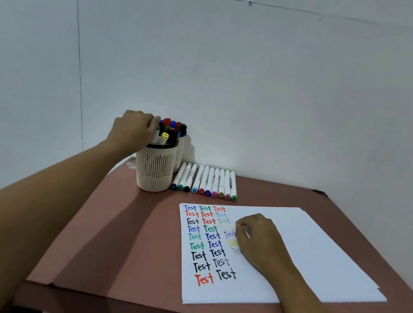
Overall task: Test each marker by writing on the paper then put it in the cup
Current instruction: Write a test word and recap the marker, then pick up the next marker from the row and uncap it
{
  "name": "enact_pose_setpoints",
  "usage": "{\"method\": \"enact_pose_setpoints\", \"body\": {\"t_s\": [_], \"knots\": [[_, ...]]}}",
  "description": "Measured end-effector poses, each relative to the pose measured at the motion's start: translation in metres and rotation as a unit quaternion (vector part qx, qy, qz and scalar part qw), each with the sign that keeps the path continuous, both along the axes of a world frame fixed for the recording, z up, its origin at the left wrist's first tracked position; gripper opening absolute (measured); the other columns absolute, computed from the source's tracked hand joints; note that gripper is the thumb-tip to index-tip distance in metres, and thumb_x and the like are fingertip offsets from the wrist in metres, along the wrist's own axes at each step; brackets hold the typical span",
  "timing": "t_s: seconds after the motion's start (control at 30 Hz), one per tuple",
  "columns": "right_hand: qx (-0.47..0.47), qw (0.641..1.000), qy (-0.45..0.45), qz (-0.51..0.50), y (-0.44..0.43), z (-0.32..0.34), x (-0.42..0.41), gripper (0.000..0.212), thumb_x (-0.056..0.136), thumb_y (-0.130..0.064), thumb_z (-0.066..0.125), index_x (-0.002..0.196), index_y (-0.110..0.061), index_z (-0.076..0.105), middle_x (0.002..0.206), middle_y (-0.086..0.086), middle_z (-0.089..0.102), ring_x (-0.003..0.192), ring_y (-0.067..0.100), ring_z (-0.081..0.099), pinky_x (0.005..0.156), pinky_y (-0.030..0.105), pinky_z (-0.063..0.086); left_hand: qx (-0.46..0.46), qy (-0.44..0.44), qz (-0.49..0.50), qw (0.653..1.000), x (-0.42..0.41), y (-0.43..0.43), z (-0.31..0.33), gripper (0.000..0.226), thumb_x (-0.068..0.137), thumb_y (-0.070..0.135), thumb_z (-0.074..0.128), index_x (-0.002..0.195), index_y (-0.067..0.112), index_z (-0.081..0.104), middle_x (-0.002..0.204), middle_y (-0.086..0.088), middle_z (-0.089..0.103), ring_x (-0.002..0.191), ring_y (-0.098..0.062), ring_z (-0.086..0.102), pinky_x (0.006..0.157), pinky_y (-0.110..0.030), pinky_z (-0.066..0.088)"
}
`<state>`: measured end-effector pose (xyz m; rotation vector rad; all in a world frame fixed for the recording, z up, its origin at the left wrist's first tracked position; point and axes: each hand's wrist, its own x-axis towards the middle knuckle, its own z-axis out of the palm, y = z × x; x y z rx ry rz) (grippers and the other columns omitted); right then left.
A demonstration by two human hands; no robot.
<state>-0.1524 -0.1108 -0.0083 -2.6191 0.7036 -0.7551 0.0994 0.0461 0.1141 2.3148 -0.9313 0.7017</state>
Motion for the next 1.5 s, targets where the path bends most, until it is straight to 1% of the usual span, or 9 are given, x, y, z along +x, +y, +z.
{"method": "enact_pose_setpoints", "body": {"t_s": [0.13,0.33,0.5,0.67,0.77,0.93,1.13,1.33,1.5], "knots": [[-0.006,1.000,-0.003,0.001,0.000,0.000,0.000,0.027,0.095,-0.020,0.049,0.111,-0.012,0.068,0.115,0.004,0.064,0.108,0.017,0.053,0.086,0.020,0.040,0.001,-0.084,0.008,0.996,0.000,0.001,-0.016,0.047,0.096,0.038,0.032,0.115,0.009,0.064,0.122,-0.016,0.057,0.123,-0.036,0.041,0.095,-0.050,0.035],[-0.019,1.000,0.018,-0.001,0.002,0.001,0.000,0.027,0.096,-0.024,0.047,0.115,-0.015,0.064,0.119,0.003,0.059,0.112,0.019,0.049,0.090,0.026,0.042,-0.151,-0.266,-0.098,0.947,-0.047,-0.020,-0.045,0.028,0.089,0.020,0.047,0.100,0.005,0.066,0.097,-0.016,0.065,0.091,-0.034,0.058,0.080,-0.039,0.041],[-0.048,0.997,0.056,-0.003,0.004,0.001,0.000,0.027,0.098,-0.026,0.042,0.117,-0.014,0.058,0.119,0.004,0.055,0.110,0.020,0.046,0.091,0.031,0.041,-0.023,-0.030,-0.211,0.977,-0.087,-0.043,-0.091,0.034,0.096,0.027,0.041,0.113,0.007,0.063,0.113,-0.009,0.058,0.106,-0.023,0.051,0.089,-0.033,0.039],[-0.065,0.991,0.121,0.000,0.003,0.015,0.003,0.027,0.098,-0.025,0.039,0.110,-0.011,0.059,0.109,0.006,0.057,0.102,0.023,0.051,0.086,0.035,0.045,0.132,0.123,-0.237,0.954,-0.075,-0.043,-0.112,0.034,0.099,0.026,0.038,0.115,0.007,0.061,0.121,-0.006,0.056,0.112,-0.017,0.049,0.090,-0.024,0.034],[0.000,0.993,0.119,-0.023,-0.012,0.030,0.018,0.026,0.093,-0.023,0.043,0.095,-0.008,0.064,0.094,0.004,0.063,0.086,0.023,0.059,0.074,0.034,0.050,0.156,0.137,-0.227,0.951,-0.071,-0.044,-0.116,0.034,0.098,0.028,0.037,0.115,0.010,0.060,0.122,-0.006,0.056,0.111,-0.018,0.050,0.090,-0.027,0.036],[0.078,0.990,0.062,-0.104,-0.043,0.039,0.063,0.033,0.092,-0.014,0.046,0.059,-0.011,0.040,0.061,0.002,0.043,0.070,0.025,0.046,0.048,0.025,0.027,0.171,0.127,-0.212,0.954,-0.070,-0.046,-0.117,0.040,0.099,0.032,0.037,0.131,0.014,0.051,0.138,-0.004,0.046,0.125,-0.017,0.043,0.101,-0.025,0.031],[0.065,0.986,0.073,-0.136,-0.042,0.027,0.090,0.027,0.098,-0.019,0.041,0.102,-0.001,0.061,0.107,0.015,0.061,0.094,0.029,0.057,0.070,0.029,0.037,0.172,0.124,-0.210,0.954,-0.067,-0.047,-0.120,0.042,0.098,0.034,0.038,0.133,0.014,0.050,0.141,-0.003,0.043,0.128,-0.016,0.041,0.103,-0.026,0.030],[0.078,0.981,0.040,-0.173,-0.049,0.020,0.098,0.015,0.093,-0.011,0.050,0.098,-0.005,0.062,0.100,0.011,0.064,0.078,0.022,0.051,0.064,0.029,0.037,0.176,0.123,-0.211,0.953,-0.065,-0.048,-0.121,0.043,0.098,0.035,0.037,0.134,0.014,0.049,0.141,-0.002,0.043,0.128,-0.016,0.041,0.104,-0.028,0.031],[0.190,0.950,-0.114,-0.221,-0.051,0.033,0.085,0.022,0.094,-0.008,0.044,0.105,0.002,0.060,0.103,0.016,0.063,0.085,0.028,0.055,0.066,0.029,0.036,0.146,0.145,-0.219,0.954,-0.067,-0.048,-0.119,0.039,0.099,0.035,0.035,0.128,0.016,0.054,0.133,-0.004,0.049,0.120,-0.016,0.045,0.096,-0.025,0.033]]}}
